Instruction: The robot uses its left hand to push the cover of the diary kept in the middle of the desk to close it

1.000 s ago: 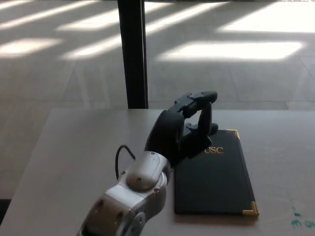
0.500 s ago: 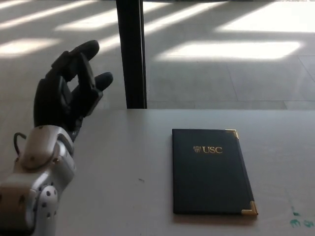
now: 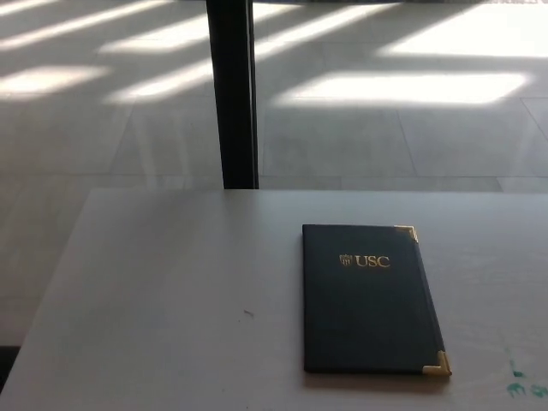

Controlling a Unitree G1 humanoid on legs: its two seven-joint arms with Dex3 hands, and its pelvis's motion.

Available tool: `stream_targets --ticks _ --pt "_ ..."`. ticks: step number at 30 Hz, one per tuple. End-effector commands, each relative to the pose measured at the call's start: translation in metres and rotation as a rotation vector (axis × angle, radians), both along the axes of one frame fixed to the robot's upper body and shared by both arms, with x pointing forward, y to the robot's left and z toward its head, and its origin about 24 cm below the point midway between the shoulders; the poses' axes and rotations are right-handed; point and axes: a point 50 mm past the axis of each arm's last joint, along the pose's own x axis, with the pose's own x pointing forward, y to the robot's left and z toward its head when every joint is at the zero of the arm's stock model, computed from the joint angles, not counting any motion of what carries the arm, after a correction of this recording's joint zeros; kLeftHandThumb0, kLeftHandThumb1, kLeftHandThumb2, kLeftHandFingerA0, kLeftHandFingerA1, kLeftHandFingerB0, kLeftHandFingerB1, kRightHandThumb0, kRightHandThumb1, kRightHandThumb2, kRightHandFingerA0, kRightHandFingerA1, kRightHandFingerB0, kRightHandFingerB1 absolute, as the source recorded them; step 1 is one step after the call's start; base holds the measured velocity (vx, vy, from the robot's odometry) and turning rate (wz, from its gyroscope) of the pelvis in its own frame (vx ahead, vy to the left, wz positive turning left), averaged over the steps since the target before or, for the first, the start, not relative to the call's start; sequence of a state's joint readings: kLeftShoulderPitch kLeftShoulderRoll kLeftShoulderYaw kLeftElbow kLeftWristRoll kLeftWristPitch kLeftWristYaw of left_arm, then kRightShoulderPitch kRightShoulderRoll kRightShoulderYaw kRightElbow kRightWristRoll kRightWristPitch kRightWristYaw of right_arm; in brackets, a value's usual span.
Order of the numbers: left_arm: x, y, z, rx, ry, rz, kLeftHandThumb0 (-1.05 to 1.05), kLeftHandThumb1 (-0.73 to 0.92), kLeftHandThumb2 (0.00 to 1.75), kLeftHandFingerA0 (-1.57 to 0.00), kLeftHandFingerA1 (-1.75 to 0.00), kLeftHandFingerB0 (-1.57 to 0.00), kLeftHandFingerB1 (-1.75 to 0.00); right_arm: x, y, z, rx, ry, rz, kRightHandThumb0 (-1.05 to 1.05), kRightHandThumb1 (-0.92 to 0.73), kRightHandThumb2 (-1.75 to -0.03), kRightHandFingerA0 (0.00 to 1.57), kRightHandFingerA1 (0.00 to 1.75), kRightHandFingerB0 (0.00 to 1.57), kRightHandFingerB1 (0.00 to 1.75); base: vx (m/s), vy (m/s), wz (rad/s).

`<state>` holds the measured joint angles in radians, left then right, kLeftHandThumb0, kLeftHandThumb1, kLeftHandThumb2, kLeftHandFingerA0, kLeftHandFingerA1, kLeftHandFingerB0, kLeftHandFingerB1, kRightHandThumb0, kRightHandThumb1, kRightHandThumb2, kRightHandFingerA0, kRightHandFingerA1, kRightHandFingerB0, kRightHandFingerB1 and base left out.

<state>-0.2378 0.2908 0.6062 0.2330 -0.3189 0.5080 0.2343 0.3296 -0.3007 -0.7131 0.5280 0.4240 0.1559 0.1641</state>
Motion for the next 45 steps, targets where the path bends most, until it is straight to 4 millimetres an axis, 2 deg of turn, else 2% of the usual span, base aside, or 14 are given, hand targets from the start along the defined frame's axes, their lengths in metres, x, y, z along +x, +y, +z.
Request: stream_targets --ticks 1,6,7,8,10,11,19,25,28,29,31,35,39,45 --pt "-0.104 0.071 -0.058 0.001 0.125 0.482 -0.74 0.92 0.72 -0.71 -1.44 -0.58 -0.71 0.001 -0.006 0.009 -0.044 0.008 0.013 -0.98 -0.92 -0.71 0.61 0.98 0.58 0.75 0.00 0.000 0.00" --pt "-0.114 0.064 -0.082 -0.030 0.211 0.485 -0.80 0.92 0.69 -0.97 -1.32 -0.47 -0.50 0.003 -0.006 0.008 -0.048 -0.005 0.014 -0.97 -0.92 -0.69 0.65 1.00 0.59 0.75 0.00 0.000 0.00" --pt "-0.117 0.059 -0.092 -0.055 0.249 0.471 -0.81 0.82 1.19 -1.07 -1.35 -0.33 -0.53 0.003 -0.006 0.008 -0.040 -0.010 0.014 -0.87 -0.69 -1.22 0.68 0.95 0.59 0.77 0.00 0.000 0.00" --pt "-0.120 0.056 -0.100 -0.066 0.301 0.457 -0.80 0.92 0.76 -0.92 -1.65 -0.55 -0.52 0.003 -0.006 0.008 -0.039 -0.012 0.014 -0.97 -0.92 -0.70 0.63 1.02 0.58 0.76 0.00 0.000 0.00" --pt "-0.122 0.052 -0.107 -0.113 0.308 0.456 -0.77 0.90 0.76 -0.86 -1.73 -0.49 -0.50 0.003 -0.006 0.008 -0.027 -0.021 -0.014 -0.89 -0.68 -1.20 0.66 0.94 0.61 0.76 0.00 0.000 0.00" --pt "-0.124 0.051 -0.110 -0.109 0.334 0.448 -0.79 0.88 0.76 -0.86 -1.72 -0.62 -0.91 0.003 -0.006 0.009 -0.034 -0.016 -0.011 -0.96 -0.92 -0.70 0.62 0.99 0.60 0.74 0.00 0.000 0.00" --pt "-0.137 0.044 -0.129 -0.176 0.398 0.454 -0.80 0.90 0.67 -0.80 -1.74 -0.71 -1.16 0.000 -0.008 0.008 -0.038 0.004 -0.035 -1.02 -0.70 -1.03 0.71 0.97 0.65 0.76 0.00 0.000 0.00" --pt "-0.139 0.045 -0.133 -0.227 0.346 0.439 -0.79 0.92 0.69 -0.64 -0.52 -0.40 -0.42 -0.007 -0.008 0.006 -0.061 0.016 0.002 -0.87 -0.70 -1.22 0.66 0.95 0.62 0.80 0.00 0.000 0.00" --pt "-0.139 0.043 -0.132 -0.209 0.360 0.420 -0.75 0.77 1.17 -0.79 -0.86 -0.69 -0.73 -0.009 -0.008 0.005 -0.056 0.019 -0.002 -0.97 -0.92 -0.68 0.67 1.00 0.63 0.76 0.00 0.000 0.00" --pt "-0.138 0.043 -0.132 -0.201 0.367 0.417 -0.78 0.92 0.67 -0.84 -1.04 -0.81 -0.69 -0.009 -0.008 0.005 -0.057 0.020 -0.004 -0.87 -0.70 -1.21 0.69 0.95 0.61 0.77 0.00 0.000 0.00" --pt "-0.138 0.041 -0.132 -0.182 0.383 0.404 -0.72 0.78 1.18 -0.83 -0.92 -0.83 -0.78 -0.010 -0.009 0.005 -0.068 0.031 0.005 -0.94 -0.92 -0.73 0.66 0.95 0.59 0.72 0.00 0.000 0.00" --pt "-0.149 0.043 -0.136 -0.200 0.405 0.426 -0.78 0.92 0.68 -0.65 -0.55 -0.43 -0.43 -0.017 -0.008 0.004 -0.062 0.034 0.006 -0.85 -0.70 -1.22 0.68 0.93 0.60 0.76 0.00 0.000 0.00" --pt "-0.147 0.043 -0.136 -0.213 0.389 0.422 -0.77 0.92 0.69 -0.66 -0.53 -0.46 -0.45 -0.018 -0.008 0.004 -0.072 0.035 0.019 -0.96 -0.92 -0.71 0.63 0.98 0.60 0.75 0.00 0.000 0.00" --pt "-0.147 0.041 -0.137 -0.203 0.396 0.407 -0.77 0.92 0.68 -0.75 -0.58 -0.63 -0.51 -0.017 -0.007 0.005 -0.082 0.043 0.016 -0.86 -0.71 -1.22 0.71 0.95 0.61 0.78 0.00 0.000 0.00"
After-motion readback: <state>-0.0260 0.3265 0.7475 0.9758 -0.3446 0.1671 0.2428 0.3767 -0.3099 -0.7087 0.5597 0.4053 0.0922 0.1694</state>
